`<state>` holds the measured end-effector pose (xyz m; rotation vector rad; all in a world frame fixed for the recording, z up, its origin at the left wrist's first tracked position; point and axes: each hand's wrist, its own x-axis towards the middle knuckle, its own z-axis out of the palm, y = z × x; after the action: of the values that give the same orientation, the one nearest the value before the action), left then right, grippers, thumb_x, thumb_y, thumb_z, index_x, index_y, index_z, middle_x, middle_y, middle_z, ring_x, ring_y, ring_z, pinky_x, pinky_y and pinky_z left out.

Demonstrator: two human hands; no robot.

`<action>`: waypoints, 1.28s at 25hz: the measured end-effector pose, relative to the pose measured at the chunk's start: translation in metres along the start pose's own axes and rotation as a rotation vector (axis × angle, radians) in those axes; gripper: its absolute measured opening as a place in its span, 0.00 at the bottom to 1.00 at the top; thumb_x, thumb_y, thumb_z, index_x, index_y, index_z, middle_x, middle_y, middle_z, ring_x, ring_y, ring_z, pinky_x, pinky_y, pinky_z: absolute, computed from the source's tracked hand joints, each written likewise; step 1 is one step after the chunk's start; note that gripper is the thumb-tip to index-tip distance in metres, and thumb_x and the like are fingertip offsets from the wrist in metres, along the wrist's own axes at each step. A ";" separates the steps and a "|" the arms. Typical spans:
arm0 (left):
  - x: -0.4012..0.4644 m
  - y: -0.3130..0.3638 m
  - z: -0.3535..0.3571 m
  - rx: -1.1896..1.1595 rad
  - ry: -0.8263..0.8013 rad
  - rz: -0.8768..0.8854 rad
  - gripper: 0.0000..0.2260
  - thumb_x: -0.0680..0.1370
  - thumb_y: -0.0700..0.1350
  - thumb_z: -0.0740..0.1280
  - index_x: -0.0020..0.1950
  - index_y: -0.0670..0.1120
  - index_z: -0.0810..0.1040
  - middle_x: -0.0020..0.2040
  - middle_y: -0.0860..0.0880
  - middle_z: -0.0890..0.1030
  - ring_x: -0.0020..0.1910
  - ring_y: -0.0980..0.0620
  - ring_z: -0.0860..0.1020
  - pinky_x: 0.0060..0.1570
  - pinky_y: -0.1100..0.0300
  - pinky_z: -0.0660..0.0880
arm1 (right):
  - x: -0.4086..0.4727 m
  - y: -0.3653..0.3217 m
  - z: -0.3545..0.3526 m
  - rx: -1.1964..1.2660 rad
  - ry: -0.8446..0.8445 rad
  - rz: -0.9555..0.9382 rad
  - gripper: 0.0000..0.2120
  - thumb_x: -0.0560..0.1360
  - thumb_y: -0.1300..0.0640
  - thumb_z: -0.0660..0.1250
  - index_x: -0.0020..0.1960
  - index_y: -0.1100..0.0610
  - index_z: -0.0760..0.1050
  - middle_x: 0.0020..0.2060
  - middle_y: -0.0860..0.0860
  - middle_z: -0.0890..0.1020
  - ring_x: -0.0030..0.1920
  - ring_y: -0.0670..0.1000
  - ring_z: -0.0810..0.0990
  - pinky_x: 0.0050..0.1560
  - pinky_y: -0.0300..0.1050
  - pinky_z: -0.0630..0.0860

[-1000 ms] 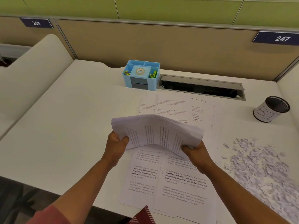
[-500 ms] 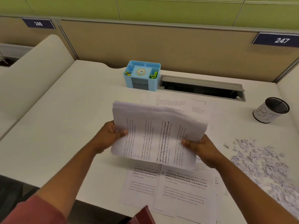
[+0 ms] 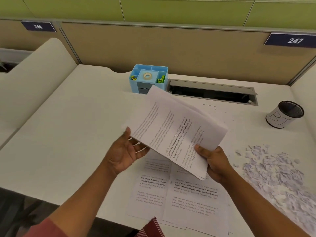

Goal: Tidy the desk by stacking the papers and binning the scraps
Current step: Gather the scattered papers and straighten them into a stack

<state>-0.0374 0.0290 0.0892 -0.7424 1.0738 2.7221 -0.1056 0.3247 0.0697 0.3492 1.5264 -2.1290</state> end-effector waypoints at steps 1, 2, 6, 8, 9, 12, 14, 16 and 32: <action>0.000 -0.012 0.011 -0.027 -0.007 0.033 0.27 0.73 0.52 0.76 0.68 0.45 0.76 0.62 0.41 0.82 0.60 0.42 0.82 0.56 0.44 0.81 | 0.000 0.004 0.006 0.018 0.020 -0.018 0.16 0.77 0.69 0.68 0.63 0.58 0.78 0.56 0.57 0.85 0.57 0.59 0.84 0.57 0.63 0.81; 0.003 -0.024 0.021 -0.033 0.020 0.080 0.23 0.75 0.47 0.73 0.70 0.46 0.74 0.63 0.42 0.82 0.60 0.42 0.82 0.56 0.44 0.81 | -0.001 0.009 0.011 0.034 0.037 -0.036 0.16 0.77 0.69 0.68 0.63 0.58 0.78 0.56 0.56 0.85 0.57 0.59 0.84 0.58 0.62 0.81; 0.012 -0.049 0.056 0.047 0.238 0.225 0.17 0.83 0.36 0.62 0.70 0.49 0.71 0.62 0.46 0.83 0.58 0.44 0.83 0.51 0.42 0.82 | -0.007 0.022 0.029 -0.001 0.071 -0.104 0.13 0.77 0.66 0.70 0.60 0.54 0.78 0.54 0.52 0.86 0.57 0.57 0.84 0.56 0.61 0.81; 0.015 -0.048 0.057 0.098 0.312 0.276 0.17 0.84 0.34 0.60 0.69 0.50 0.71 0.62 0.47 0.82 0.58 0.46 0.83 0.50 0.42 0.82 | -0.012 0.025 0.033 -0.029 0.048 -0.112 0.13 0.77 0.65 0.70 0.59 0.52 0.78 0.54 0.50 0.86 0.56 0.56 0.85 0.55 0.58 0.83; 0.016 -0.046 0.055 0.122 0.336 0.296 0.16 0.84 0.33 0.60 0.68 0.49 0.71 0.62 0.47 0.82 0.58 0.46 0.83 0.51 0.43 0.82 | -0.013 0.024 0.032 -0.045 0.024 -0.108 0.14 0.77 0.64 0.70 0.60 0.52 0.77 0.54 0.51 0.86 0.57 0.56 0.85 0.55 0.58 0.83; 0.019 -0.037 0.047 0.192 0.358 0.330 0.17 0.83 0.32 0.60 0.66 0.50 0.73 0.61 0.49 0.83 0.60 0.47 0.82 0.57 0.43 0.80 | -0.010 0.011 0.022 0.038 -0.069 -0.046 0.18 0.76 0.63 0.68 0.65 0.56 0.75 0.58 0.54 0.85 0.58 0.58 0.84 0.53 0.60 0.82; 0.019 -0.029 0.040 0.240 0.328 0.319 0.17 0.83 0.32 0.60 0.67 0.50 0.74 0.60 0.50 0.84 0.59 0.49 0.83 0.56 0.45 0.80 | -0.008 -0.010 0.008 0.188 -0.109 0.047 0.17 0.75 0.59 0.65 0.63 0.58 0.77 0.53 0.56 0.86 0.52 0.57 0.84 0.46 0.56 0.83; 0.019 -0.023 0.032 0.305 0.260 0.299 0.18 0.83 0.32 0.59 0.69 0.48 0.73 0.61 0.50 0.84 0.59 0.49 0.83 0.52 0.49 0.82 | -0.007 -0.031 -0.009 0.169 -0.196 0.068 0.16 0.74 0.58 0.63 0.59 0.60 0.82 0.48 0.56 0.86 0.48 0.56 0.84 0.45 0.52 0.83; 0.008 -0.043 0.052 0.606 0.172 0.472 0.11 0.85 0.37 0.60 0.64 0.48 0.74 0.56 0.50 0.84 0.55 0.52 0.83 0.49 0.61 0.81 | -0.006 -0.007 0.019 -0.482 -0.055 -0.262 0.14 0.78 0.64 0.70 0.53 0.45 0.82 0.48 0.45 0.87 0.50 0.45 0.85 0.55 0.50 0.83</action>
<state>-0.0534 0.0951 0.0922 -0.6831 2.2126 2.4315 -0.1027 0.3100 0.0849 -0.0820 2.0716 -1.8444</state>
